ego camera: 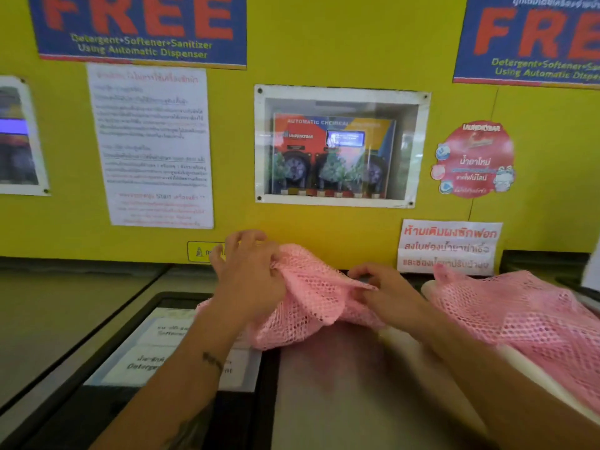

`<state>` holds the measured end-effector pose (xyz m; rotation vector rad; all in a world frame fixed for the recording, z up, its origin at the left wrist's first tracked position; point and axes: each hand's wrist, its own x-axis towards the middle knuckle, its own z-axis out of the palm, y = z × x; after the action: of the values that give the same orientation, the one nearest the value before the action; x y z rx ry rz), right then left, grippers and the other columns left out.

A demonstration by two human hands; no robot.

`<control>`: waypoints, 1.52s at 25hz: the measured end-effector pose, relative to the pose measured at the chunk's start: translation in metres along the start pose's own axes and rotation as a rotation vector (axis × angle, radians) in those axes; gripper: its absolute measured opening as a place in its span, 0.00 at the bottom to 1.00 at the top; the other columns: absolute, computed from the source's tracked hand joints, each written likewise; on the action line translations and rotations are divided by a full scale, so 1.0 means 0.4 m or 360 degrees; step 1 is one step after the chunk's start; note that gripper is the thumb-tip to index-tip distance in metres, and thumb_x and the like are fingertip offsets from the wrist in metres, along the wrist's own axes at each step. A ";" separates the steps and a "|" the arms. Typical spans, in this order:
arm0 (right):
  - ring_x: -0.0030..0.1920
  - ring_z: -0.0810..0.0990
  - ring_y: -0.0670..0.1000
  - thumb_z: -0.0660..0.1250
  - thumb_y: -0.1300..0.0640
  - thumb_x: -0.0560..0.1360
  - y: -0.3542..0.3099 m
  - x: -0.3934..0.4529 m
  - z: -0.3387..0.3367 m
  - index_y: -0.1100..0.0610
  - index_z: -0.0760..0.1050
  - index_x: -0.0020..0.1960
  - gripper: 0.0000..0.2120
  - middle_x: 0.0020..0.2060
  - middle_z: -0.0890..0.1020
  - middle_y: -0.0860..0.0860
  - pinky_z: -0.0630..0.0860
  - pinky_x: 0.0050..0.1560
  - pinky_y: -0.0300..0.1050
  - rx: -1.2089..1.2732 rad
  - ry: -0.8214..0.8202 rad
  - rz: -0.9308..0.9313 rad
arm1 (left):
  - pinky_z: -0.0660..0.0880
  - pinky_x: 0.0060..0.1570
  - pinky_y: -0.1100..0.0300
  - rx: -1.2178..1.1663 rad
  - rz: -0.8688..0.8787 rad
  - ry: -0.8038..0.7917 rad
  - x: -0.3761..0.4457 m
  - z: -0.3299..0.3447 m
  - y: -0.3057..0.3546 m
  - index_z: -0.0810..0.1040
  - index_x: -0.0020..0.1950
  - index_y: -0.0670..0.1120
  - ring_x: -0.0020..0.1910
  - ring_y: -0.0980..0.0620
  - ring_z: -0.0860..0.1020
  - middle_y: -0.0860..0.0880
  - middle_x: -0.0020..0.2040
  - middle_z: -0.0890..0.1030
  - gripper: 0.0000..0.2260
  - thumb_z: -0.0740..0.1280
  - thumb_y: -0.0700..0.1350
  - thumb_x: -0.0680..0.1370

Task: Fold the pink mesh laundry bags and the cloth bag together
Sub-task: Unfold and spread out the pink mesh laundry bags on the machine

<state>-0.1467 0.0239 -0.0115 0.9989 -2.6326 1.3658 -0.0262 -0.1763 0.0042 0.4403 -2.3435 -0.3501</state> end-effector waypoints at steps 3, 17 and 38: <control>0.43 0.80 0.49 0.67 0.64 0.74 0.003 -0.013 -0.034 0.50 0.81 0.48 0.10 0.42 0.83 0.46 0.73 0.38 0.42 0.0074 -0.0001 0.0069 | 0.66 0.58 0.49 -0.0168 0.0014 0.0100 0.020 -0.037 -0.026 0.77 0.45 0.55 0.54 0.50 0.74 0.56 0.48 0.76 0.12 0.61 0.38 0.72; 0.58 0.75 0.47 0.72 0.51 0.74 -0.066 -0.107 -0.107 0.43 0.67 0.70 0.27 0.60 0.73 0.46 0.72 0.60 0.48 -0.0591 -0.0681 0.0331 | 0.70 0.62 0.49 0.0098 0.0291 -0.1246 -0.137 -0.099 -0.023 0.64 0.72 0.57 0.66 0.49 0.72 0.52 0.71 0.70 0.35 0.64 0.70 0.69; 0.35 0.79 0.51 0.63 0.65 0.76 -0.044 -0.071 -0.057 0.52 0.80 0.51 0.12 0.37 0.82 0.50 0.73 0.35 0.45 -0.0700 0.0547 -0.0053 | 0.72 0.46 0.52 -0.1173 -0.0330 -0.1573 -0.004 -0.279 -0.253 0.84 0.55 0.45 0.42 0.41 0.82 0.37 0.45 0.84 0.23 0.60 0.61 0.75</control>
<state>-0.1207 0.0485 0.0073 0.6767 -2.4744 0.8027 0.0742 -0.2811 0.0448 0.1339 -2.7856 -1.7834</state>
